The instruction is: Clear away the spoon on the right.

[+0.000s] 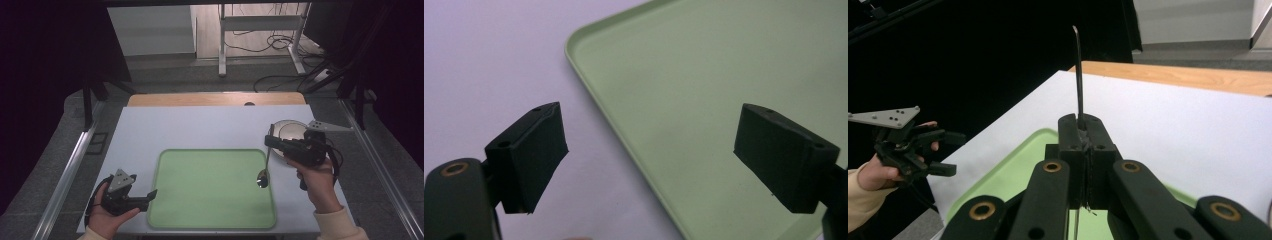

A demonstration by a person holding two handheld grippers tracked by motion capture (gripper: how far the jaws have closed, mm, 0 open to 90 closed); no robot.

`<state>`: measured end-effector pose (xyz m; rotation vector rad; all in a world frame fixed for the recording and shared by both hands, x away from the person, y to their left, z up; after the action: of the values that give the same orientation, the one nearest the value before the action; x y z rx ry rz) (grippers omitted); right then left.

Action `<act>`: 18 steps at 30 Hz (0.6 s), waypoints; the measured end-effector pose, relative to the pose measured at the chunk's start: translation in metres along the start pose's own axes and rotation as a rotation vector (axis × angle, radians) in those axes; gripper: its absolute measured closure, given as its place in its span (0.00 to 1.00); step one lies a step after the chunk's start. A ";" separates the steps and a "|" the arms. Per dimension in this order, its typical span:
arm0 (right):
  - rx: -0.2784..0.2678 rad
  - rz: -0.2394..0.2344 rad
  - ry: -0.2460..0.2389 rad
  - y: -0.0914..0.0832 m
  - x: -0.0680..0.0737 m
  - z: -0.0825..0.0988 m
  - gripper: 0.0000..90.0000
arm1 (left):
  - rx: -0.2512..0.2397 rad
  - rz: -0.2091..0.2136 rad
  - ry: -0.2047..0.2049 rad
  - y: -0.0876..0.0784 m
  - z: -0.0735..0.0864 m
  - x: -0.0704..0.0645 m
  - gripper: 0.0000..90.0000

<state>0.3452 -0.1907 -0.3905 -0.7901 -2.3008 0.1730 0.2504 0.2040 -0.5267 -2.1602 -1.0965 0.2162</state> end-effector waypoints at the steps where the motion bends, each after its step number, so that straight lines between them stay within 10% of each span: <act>1: 0.003 -0.002 0.004 0.001 0.001 0.002 0.98 | -0.001 0.001 0.001 0.000 0.000 0.000 0.15; 18: 0.061 -0.018 0.041 0.017 0.011 0.036 0.98 | -0.003 0.001 0.004 -0.002 -0.001 -0.001 0.15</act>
<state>0.3238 -0.1678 -0.4172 -0.7355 -2.2522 0.2157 0.2494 0.2038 -0.5251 -2.1629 -1.0946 0.2101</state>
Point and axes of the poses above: each handheld gripper's, and its own axes: y roughly forward along the jaws, z roughly out of its underside, x roughly to its left, the point moved 7 cm from there along y, roughly forward along the jaws, and after that the axes turned 15 degrees about y, right-handed, at the moved point
